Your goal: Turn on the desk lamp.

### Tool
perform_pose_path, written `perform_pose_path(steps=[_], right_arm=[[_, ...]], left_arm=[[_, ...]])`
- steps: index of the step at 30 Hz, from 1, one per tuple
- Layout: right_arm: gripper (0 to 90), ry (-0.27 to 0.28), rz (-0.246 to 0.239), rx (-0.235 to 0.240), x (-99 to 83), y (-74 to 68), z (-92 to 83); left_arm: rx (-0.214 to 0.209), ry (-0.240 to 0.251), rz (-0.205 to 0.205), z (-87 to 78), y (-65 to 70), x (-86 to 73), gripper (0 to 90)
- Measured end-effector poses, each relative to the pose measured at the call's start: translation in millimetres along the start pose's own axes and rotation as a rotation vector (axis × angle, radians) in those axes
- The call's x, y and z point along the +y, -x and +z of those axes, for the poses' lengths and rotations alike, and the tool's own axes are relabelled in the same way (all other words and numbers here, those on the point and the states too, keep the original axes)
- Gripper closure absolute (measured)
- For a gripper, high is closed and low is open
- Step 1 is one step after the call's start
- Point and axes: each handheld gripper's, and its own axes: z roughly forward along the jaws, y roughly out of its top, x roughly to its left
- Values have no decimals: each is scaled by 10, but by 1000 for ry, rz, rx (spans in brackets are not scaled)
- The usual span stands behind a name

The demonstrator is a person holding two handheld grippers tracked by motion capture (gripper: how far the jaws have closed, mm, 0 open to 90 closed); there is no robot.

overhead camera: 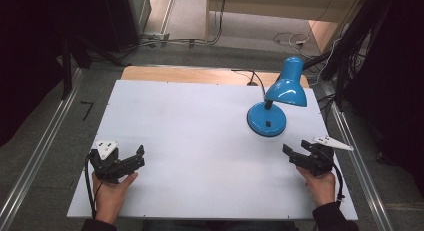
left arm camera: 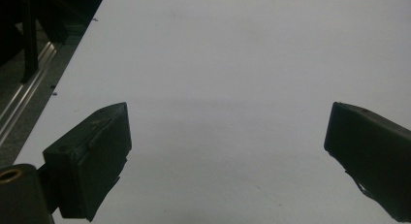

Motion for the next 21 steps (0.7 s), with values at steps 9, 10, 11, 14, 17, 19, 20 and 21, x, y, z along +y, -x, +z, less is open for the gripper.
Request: perform_pose_path(steps=[9,10,11,14,17,19,20,21], right_arm=[[184,1,-5,5,45,-22,59],[184,1,-5,5,45,-22,59],[185,1,-7,4,49,-26,66],[185,2,-8,7,77,-38,93],[186,4,-6,10,103,-48,120],[186,3,-6,10,108,-52,126],[186,0,-16,13,120,-68,146],[186,-1,-16,12,124,-75,152]], left_arm=[[1,1,2,1,-2,-1,35],[1,1,1,1,-1,-1,35],[2,1,1,1,-2,-1,35],[2,1,0,4,-3,-1,35],[3,2,1,2,-3,-1,36],[4,2,1,1,-2,-1,36],[4,2,1,1,-3,-1,36],[4,2,1,1,-4,-1,36]])
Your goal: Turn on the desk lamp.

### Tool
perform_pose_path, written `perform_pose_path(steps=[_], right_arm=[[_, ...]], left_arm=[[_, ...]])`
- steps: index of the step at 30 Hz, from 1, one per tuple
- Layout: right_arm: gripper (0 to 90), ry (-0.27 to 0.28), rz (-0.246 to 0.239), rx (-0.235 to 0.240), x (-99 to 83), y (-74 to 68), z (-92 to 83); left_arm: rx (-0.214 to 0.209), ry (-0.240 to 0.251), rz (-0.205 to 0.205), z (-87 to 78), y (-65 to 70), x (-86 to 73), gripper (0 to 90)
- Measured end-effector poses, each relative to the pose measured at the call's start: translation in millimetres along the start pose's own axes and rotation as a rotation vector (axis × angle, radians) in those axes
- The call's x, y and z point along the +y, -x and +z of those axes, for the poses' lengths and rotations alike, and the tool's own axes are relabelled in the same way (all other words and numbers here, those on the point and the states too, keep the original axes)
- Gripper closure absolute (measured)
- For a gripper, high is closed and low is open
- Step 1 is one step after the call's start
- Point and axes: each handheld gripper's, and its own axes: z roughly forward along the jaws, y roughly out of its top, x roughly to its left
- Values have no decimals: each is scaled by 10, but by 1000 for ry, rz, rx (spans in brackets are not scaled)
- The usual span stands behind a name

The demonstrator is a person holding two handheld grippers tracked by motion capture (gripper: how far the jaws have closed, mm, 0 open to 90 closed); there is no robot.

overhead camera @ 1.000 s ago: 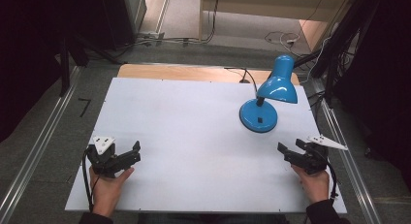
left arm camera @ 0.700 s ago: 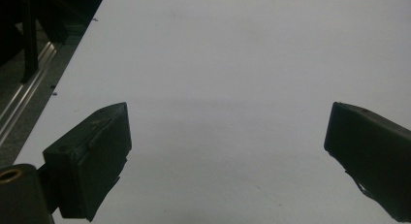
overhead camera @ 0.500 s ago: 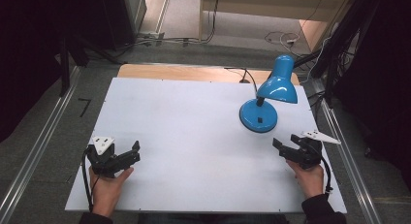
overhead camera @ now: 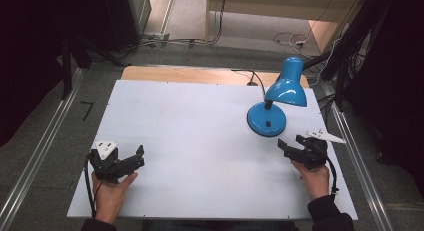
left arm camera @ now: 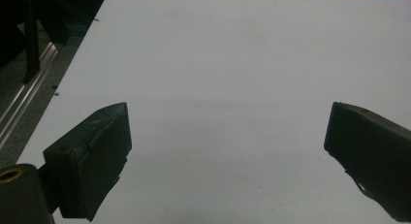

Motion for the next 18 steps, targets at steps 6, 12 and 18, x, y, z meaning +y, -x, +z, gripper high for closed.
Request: perform_pose_path(steps=[6,12,18], right_arm=[[190,2,-9,7,32,-36,42],[193,3,1,12,68,-47,79],[197,5,-2,10,100,-57,126]], left_arm=[[-1,0,-1,3,-3,0,37],[-1,2,-4,1,-3,0,38],[-1,0,-3,6,-5,0,38]])
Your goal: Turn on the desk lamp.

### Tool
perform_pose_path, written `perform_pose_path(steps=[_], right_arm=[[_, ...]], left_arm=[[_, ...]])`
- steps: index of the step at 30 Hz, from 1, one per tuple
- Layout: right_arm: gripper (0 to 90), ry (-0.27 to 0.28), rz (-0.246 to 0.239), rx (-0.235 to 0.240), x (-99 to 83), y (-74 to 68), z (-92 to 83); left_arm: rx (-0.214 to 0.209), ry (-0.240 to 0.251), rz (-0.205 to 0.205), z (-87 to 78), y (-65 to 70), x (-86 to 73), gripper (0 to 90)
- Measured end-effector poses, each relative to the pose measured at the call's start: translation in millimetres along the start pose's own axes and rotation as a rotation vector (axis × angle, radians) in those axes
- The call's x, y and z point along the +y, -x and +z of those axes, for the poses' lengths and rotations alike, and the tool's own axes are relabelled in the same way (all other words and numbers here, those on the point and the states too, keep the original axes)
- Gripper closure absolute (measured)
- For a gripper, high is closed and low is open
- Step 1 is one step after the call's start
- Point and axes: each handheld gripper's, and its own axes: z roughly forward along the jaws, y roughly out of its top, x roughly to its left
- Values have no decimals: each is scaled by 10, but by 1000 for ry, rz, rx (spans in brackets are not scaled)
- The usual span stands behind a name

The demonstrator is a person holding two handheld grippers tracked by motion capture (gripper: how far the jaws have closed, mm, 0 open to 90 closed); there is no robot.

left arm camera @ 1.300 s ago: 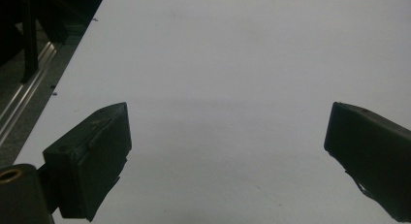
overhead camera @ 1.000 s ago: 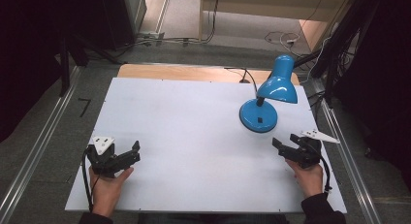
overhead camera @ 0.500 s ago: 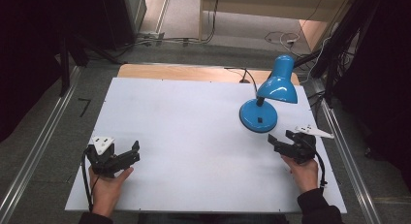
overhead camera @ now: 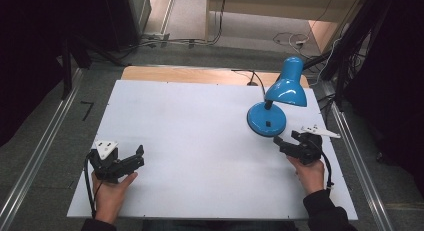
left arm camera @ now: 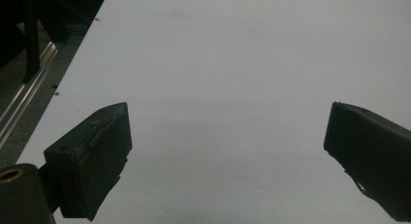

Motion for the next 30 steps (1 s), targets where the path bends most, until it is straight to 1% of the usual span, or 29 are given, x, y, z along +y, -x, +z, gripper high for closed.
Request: perform_pose_path(steps=[6,9,10,14,15,16,17,18,20,25,26,30], right_arm=[[209,3,0,-6,34,5,51],[247,17,-7,-15,46,5,63],[247,17,-7,-15,46,5,63],[302,33,-5,-24,69,16,90],[321,29,-2,-22,73,19,100],[321,29,-2,-22,73,19,100],[366,24,-13,-32,81,13,123],[381,23,-15,-36,84,9,128],[414,17,-16,-31,95,9,153],[465,11,-19,-30,104,8,193],[497,15,-25,-39,106,4,207],[574,18,-26,-48,111,0,228]], left_arm=[[0,-1,-2,0,-3,0,38],[1,-3,-1,1,-4,0,38],[1,-4,0,1,-5,-1,38],[1,-5,0,5,-6,-2,39],[1,-6,0,6,-5,-2,39],[1,-6,-1,6,-4,-2,39],[1,-6,-1,7,-4,-2,40],[3,-6,-3,8,-3,-3,40],[3,-6,-2,9,-4,-3,40],[4,-5,-4,6,-9,-3,42],[4,-5,-4,5,-9,-3,44],[5,-5,-4,4,-10,-3,44]])
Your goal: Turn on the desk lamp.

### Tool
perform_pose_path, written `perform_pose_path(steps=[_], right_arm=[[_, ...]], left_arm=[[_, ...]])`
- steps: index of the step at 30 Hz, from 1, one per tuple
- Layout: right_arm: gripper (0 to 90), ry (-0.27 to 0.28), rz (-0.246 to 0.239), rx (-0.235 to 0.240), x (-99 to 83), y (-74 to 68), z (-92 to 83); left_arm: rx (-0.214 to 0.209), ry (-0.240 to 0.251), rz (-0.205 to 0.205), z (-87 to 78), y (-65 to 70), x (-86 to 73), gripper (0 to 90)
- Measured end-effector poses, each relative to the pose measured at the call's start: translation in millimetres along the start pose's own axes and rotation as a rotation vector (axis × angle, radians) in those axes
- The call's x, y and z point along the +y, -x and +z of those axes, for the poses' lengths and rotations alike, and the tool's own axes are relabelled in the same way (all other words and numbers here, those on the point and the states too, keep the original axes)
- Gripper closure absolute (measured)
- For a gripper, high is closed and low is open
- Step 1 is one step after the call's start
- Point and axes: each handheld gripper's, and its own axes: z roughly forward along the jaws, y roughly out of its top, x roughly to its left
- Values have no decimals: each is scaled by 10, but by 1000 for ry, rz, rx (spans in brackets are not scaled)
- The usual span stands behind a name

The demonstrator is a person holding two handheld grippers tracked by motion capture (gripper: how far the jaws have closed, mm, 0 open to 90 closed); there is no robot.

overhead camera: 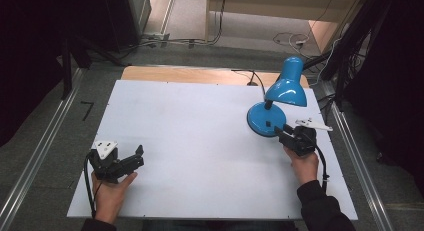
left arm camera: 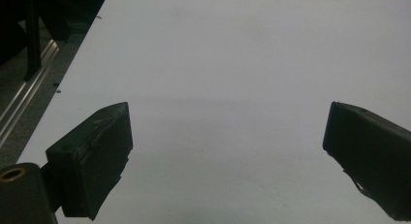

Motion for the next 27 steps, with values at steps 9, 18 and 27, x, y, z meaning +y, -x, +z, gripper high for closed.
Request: perform_pose_path(steps=[9,18,27], right_arm=[[762,8,-24,0,-2,0,83],[853,17,-44,1,14,-30,158],[871,17,-44,0,28,-57,274]], left_arm=[[3,-3,-4,5,-3,1,49],[3,-7,-1,5,-3,-2,54],[1,-10,0,10,-7,-3,57]])
